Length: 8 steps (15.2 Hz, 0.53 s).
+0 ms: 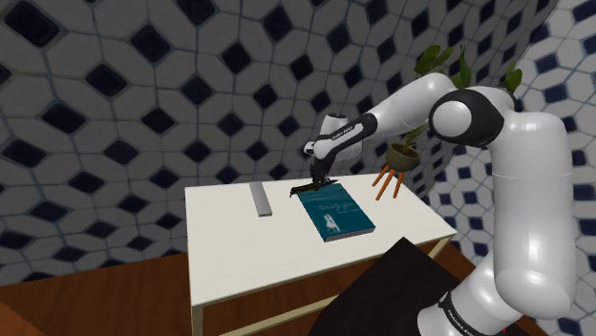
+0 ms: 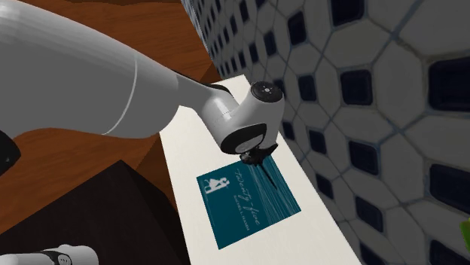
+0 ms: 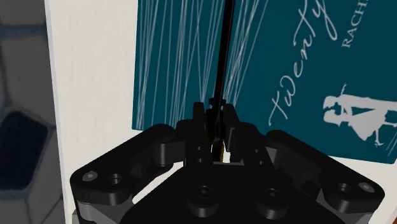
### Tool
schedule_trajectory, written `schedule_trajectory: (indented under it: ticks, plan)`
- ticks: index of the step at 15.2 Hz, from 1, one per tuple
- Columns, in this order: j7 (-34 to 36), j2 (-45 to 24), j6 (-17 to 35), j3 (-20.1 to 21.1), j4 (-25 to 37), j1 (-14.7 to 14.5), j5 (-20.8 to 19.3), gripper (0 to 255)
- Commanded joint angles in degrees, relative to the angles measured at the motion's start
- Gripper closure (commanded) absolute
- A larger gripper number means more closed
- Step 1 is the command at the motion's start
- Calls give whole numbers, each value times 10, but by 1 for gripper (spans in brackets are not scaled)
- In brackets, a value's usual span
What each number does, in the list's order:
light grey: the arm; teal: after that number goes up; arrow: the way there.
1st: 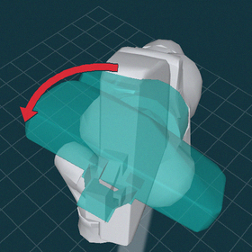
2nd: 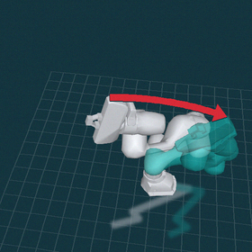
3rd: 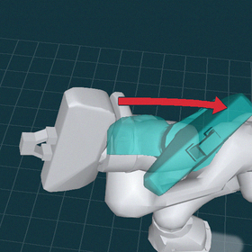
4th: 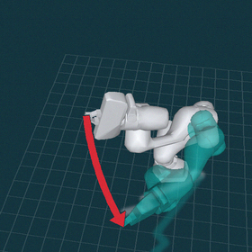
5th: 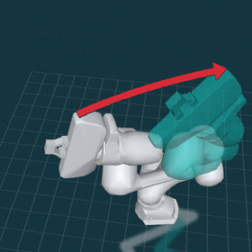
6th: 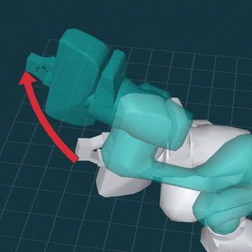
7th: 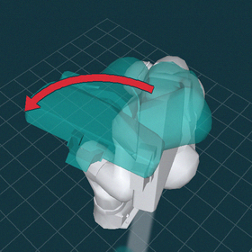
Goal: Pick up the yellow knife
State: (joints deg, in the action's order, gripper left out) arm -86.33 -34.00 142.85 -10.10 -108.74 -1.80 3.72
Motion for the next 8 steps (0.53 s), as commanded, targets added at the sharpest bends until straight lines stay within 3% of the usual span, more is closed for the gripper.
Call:
schedule_trajectory:
  ticks: [1, 8]
  plan:
    - [0, 12, -10, -2, -2, -1, -2, 255]
    - [2, 41, -38, -6, -3, -5, -7, 255]
